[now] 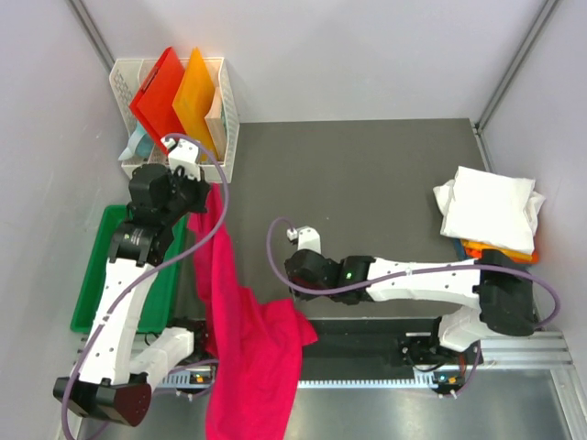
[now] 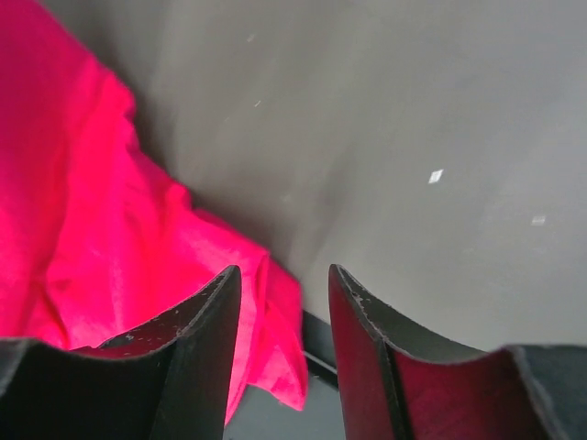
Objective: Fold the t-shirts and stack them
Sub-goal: Flatten out the tshirt
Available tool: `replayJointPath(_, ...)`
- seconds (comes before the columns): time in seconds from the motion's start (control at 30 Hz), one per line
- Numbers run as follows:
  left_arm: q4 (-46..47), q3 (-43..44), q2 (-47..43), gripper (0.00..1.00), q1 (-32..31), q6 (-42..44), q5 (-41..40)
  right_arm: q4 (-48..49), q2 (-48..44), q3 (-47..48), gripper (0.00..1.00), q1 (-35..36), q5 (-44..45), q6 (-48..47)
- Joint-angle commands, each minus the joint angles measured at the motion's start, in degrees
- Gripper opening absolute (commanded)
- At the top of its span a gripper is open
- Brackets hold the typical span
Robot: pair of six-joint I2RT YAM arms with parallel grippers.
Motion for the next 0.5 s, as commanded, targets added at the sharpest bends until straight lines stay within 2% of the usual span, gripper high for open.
replayJointPath(0.0,0.83,-1.4,-2.01,0.0,-0.19,-0.39,-0.45,3.48,4.05,2.64,0.44,4.3,-0.83,2.13)
replayJointPath(0.47,-0.49,-2.72,-3.15,0.0,-0.19,-0.12,-0.54,6.65,10.74,2.82,0.44,6.95,-1.27,3.98)
